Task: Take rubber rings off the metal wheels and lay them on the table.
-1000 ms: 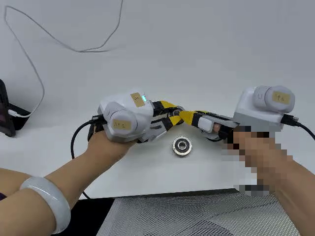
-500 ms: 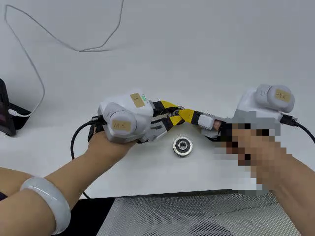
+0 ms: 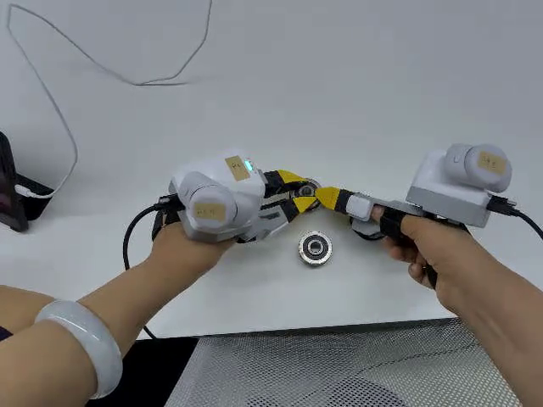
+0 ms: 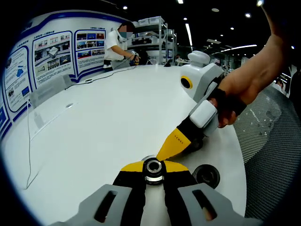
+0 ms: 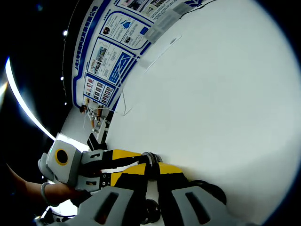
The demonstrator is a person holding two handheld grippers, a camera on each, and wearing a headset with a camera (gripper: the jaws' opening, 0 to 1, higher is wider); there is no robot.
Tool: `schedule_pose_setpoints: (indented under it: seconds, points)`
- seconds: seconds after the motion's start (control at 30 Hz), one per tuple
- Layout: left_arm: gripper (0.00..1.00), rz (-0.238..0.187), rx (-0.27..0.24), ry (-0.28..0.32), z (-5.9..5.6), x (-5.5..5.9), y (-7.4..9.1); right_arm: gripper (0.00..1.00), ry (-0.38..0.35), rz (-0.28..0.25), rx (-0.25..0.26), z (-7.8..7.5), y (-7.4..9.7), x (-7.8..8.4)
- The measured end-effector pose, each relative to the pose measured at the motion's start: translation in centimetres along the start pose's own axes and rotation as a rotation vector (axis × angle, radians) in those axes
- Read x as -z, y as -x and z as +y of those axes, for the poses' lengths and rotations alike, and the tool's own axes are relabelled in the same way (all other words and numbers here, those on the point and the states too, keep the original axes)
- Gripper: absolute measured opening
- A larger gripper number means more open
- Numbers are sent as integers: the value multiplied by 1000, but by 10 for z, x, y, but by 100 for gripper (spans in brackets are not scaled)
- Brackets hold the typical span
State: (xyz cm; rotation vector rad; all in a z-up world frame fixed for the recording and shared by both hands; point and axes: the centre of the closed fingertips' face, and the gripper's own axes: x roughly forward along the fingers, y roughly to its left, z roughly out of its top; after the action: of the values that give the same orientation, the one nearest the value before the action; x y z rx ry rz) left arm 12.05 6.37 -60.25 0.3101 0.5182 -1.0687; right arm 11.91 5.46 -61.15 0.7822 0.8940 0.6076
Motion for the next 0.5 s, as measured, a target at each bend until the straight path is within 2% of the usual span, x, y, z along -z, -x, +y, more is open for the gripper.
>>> schedule_pose_setpoints:
  seconds: [0.17,0.23,0.3,0.5]
  points:
    - [14,1,1,-1,0,0,0,9,1,-8,-2,2,6,-3]
    - [14,1,1,-1,0,0,0,5,0,-15,-8,2,9,-6]
    - [14,0,1,0,-1,-1,0,3,19,-9,-3,0,8,-5]
    - [14,0,1,1,-1,-1,-1,4,15,-6,-5,0,6,-4]
